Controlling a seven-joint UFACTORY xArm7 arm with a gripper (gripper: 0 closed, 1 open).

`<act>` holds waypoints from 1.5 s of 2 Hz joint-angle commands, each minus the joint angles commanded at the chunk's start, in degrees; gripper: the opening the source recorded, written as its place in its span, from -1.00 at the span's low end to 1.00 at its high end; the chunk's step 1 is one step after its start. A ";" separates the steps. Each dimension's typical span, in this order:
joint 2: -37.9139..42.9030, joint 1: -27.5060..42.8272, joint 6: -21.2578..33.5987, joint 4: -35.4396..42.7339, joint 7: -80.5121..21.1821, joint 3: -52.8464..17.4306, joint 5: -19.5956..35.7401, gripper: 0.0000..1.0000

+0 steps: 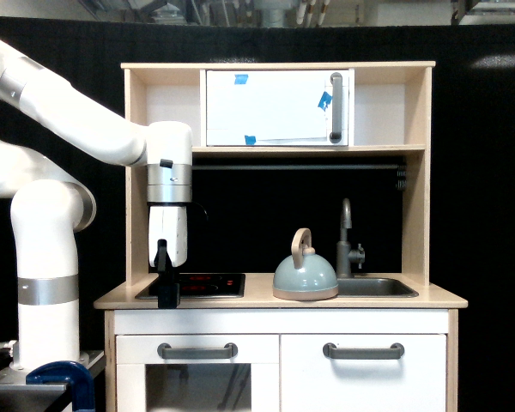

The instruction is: Place the teapot on the stove

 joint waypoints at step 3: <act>25.76 16.10 -12.85 22.91 -55.90 -21.59 -0.40 1.00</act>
